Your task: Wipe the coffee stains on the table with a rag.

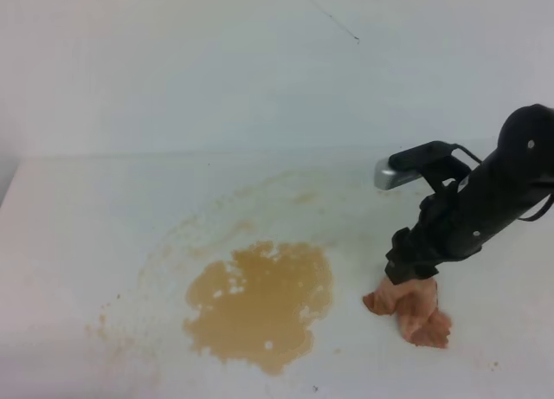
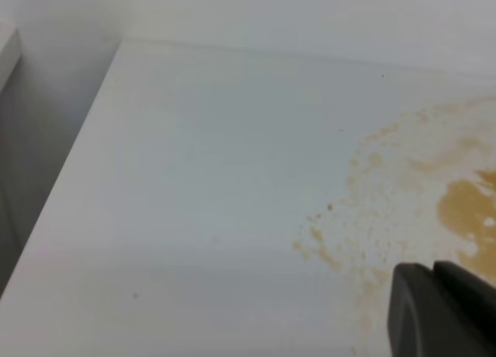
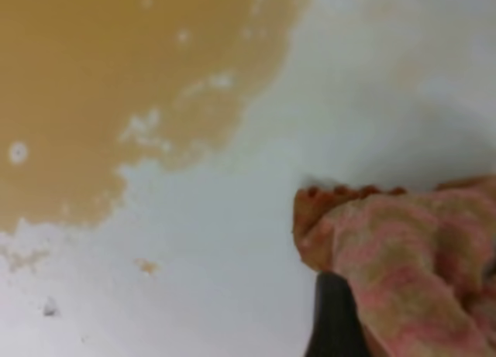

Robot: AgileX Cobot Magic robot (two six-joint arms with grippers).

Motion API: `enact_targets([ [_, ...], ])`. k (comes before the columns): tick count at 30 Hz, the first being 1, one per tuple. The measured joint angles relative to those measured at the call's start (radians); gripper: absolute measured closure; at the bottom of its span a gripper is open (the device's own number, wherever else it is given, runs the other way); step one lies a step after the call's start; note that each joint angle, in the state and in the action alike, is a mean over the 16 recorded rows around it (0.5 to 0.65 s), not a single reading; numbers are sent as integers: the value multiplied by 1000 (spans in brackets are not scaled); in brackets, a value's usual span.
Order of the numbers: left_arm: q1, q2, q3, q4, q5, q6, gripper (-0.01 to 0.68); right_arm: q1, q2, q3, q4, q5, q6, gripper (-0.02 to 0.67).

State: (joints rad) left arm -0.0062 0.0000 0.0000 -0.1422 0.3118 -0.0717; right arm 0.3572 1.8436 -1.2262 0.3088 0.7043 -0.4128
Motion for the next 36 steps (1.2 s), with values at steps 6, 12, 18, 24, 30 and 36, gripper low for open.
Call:
enact_targets([
  [6, 0, 0, 0, 0, 0, 0, 675, 34, 55, 0, -33, -29, -25, 188],
  [12, 0, 0, 0, 0, 0, 0, 675, 45, 99, 0, -62, -42, -19, 229],
  [18, 0, 0, 0, 0, 0, 0, 675, 45, 120, -8, -75, -31, -14, 372],
  [24, 0, 0, 0, 0, 0, 0, 675, 45, 122, -58, -76, -9, -14, 527],
  [30, 0, 0, 0, 0, 0, 0, 675, 45, 130, -152, -73, 8, -15, 601],
  [36, 0, 0, 0, 0, 0, 0, 675, 45, 169, -247, -59, 13, -15, 606],
])
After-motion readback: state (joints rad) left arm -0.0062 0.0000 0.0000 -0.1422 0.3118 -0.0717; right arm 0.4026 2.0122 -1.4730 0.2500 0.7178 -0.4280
